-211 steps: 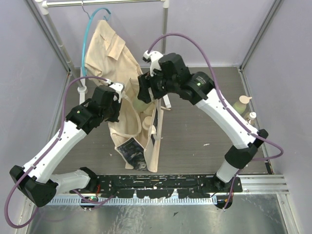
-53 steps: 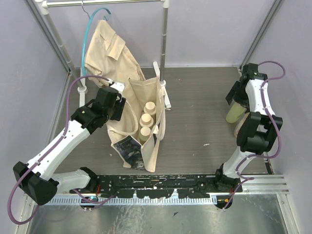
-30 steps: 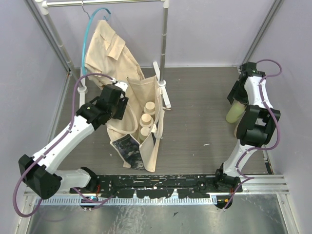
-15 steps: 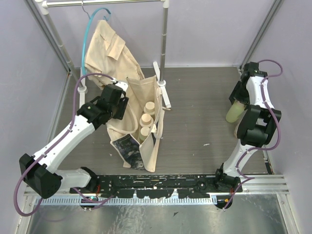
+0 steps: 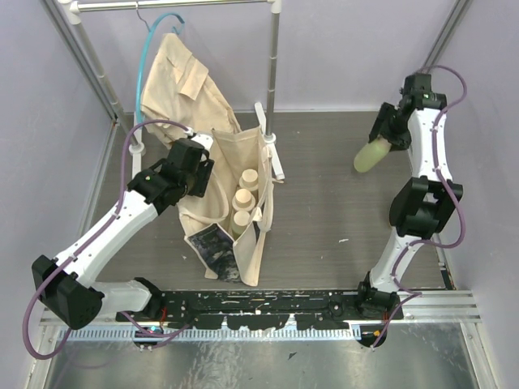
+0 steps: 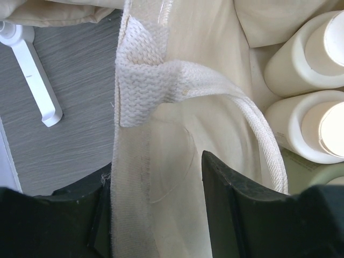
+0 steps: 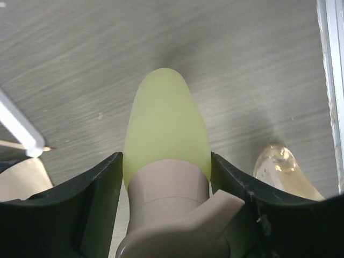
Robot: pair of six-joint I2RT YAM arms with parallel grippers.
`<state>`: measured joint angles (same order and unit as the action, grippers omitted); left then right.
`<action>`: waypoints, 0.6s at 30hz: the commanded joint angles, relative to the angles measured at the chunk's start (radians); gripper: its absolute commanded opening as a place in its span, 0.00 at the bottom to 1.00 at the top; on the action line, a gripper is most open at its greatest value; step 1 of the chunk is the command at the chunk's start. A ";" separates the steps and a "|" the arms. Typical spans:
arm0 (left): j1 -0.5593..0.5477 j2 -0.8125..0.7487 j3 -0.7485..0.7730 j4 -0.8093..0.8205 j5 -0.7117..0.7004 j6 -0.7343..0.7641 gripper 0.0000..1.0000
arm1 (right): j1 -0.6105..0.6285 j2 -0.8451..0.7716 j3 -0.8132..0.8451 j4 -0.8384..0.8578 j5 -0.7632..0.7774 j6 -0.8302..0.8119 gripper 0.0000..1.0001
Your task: Place the personal care products into the canvas bag
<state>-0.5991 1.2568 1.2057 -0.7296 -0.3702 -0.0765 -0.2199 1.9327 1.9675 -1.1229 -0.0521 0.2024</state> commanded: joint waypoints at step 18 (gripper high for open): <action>0.001 -0.011 -0.008 0.065 0.022 0.014 0.57 | 0.444 -0.248 0.446 0.185 -0.490 -0.017 0.01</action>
<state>-0.5991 1.2823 1.2182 -0.7071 -0.3645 -0.0635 0.2123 1.8099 2.3581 -1.1126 -0.4248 0.1513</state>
